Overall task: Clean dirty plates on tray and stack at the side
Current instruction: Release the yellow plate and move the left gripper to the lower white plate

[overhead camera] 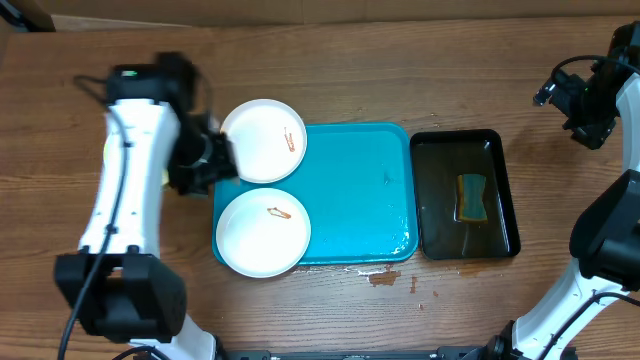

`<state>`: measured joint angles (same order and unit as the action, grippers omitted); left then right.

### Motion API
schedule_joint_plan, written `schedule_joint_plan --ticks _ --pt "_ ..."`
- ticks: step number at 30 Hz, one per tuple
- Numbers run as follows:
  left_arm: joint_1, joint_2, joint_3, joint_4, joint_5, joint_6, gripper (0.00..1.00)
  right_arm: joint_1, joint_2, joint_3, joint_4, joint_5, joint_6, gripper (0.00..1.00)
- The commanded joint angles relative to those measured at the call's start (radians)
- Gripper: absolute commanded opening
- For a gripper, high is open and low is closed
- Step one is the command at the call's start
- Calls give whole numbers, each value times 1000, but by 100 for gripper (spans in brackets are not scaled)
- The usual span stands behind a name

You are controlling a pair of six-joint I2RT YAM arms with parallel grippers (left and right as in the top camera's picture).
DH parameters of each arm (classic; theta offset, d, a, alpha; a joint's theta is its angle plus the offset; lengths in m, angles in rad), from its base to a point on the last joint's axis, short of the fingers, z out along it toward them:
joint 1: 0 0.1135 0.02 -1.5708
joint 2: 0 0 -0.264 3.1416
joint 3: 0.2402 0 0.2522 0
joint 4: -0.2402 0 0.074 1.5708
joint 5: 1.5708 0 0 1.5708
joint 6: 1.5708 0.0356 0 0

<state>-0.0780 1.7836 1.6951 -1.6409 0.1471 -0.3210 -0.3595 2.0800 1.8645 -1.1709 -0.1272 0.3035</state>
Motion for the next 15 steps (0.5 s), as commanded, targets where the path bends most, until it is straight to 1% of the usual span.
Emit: schedule_joint_plan --ticks 1,4,7,10,15 --pt "-105 0 -27 -29 -102 -95 57 0 -27 13 3 -5 5 100" --pt "-184 -4 -44 -49 -134 -153 57 0 -27 13 3 -5 5 100" --pt "-221 -18 -67 -49 -166 -249 57 0 -27 13 3 -5 5 100" --pt "-230 -38 -105 -49 -213 -329 56 0 -27 13 3 -6 5 100" --pt "-208 -97 -197 -32 -239 -405 56 0 -27 13 3 -5 5 100"
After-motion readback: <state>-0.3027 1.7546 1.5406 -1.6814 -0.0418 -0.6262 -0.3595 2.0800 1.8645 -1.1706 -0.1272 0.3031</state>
